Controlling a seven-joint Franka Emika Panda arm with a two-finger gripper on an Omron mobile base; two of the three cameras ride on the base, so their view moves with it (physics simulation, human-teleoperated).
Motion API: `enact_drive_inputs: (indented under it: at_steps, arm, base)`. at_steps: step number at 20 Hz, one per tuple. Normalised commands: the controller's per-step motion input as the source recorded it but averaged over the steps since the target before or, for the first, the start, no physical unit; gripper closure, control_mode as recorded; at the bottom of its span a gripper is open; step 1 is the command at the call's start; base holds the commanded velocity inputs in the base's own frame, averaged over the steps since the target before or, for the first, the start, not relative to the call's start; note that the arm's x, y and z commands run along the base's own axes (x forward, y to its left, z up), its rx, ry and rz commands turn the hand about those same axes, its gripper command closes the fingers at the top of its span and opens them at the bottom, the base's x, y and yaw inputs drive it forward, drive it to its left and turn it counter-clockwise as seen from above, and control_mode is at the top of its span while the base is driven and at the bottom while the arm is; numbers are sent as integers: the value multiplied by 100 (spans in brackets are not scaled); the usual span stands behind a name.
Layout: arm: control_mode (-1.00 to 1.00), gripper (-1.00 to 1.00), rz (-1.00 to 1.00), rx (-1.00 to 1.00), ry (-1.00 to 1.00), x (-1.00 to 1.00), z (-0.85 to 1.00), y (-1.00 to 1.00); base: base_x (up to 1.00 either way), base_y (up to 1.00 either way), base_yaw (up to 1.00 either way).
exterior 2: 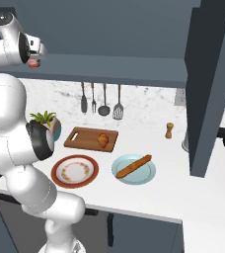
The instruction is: From the different types of pastries on the counter, select a croissant and place it on the cutting board. Then retrieve a jar of jam from the cabinet and place it alongside the croissant on the cutting board.
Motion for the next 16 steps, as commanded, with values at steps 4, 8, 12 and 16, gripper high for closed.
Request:
enact_drive_inputs:
  at_steps: [4,8,12,16]
  arm:
    - [-100,-100,0,0,0,3,0,0]
    - [-100,-100,0,0,0,10,0,0]
    - [-100,-100,0,-1,0,13,-8,0]
    - [-100,-100,0,0,0,12,0,0]
  base:
    - [0,0,0]
    - [0,0,0]
    - [0,0,0]
    - [0,0,0]
